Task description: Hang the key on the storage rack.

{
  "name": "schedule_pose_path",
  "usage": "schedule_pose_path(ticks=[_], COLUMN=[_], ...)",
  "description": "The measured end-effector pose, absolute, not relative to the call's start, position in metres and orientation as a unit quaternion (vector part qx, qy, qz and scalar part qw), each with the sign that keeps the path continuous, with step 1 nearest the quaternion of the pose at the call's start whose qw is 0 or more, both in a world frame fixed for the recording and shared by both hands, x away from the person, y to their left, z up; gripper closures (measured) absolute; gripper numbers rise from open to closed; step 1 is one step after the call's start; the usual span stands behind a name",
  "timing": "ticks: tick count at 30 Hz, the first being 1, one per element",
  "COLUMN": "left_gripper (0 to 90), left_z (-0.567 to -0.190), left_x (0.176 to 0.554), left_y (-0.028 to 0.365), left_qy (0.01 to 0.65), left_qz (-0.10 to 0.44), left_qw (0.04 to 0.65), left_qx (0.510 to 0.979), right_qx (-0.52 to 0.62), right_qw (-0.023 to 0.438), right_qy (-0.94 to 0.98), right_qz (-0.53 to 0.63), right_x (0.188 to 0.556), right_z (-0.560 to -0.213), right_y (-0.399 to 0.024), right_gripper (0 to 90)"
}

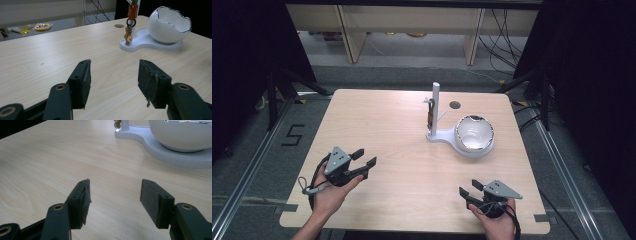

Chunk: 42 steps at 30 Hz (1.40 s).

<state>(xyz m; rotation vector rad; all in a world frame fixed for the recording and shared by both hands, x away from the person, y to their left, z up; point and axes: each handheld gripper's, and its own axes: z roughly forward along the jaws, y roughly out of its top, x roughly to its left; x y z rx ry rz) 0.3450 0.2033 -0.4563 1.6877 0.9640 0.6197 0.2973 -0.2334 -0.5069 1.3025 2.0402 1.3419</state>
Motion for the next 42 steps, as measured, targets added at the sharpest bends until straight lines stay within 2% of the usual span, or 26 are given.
schedule_pose_path(ticks=[7,21,25,42], left_gripper=[42.4,41.3,41.1,39.1], left_z=[-0.472,-0.502,-0.512,-0.524], left_x=[0.333,0.328,0.329,0.325], left_y=[0.223,0.249,0.256,0.261], left_qy=[0.419,0.447,0.453,0.449], left_qz=[0.272,0.289,0.295,0.319], left_qw=[0.518,0.497,0.493,0.506], left_qx=[0.694,0.685,0.681,0.664], right_qx=[0.448,0.467,0.463,0.451], right_qw=[0.205,0.183,0.189,0.201], right_qy=[0.73,0.722,0.724,0.725], right_qz=[0.473,0.477,0.475,0.48], right_x=[0.3,0.298,0.299,0.301], right_z=[-0.507,-0.508,-0.509,-0.511], right_y=[-0.236,-0.233,-0.233,-0.239], right_gripper=[42.1,42.0,42.0,41.7])
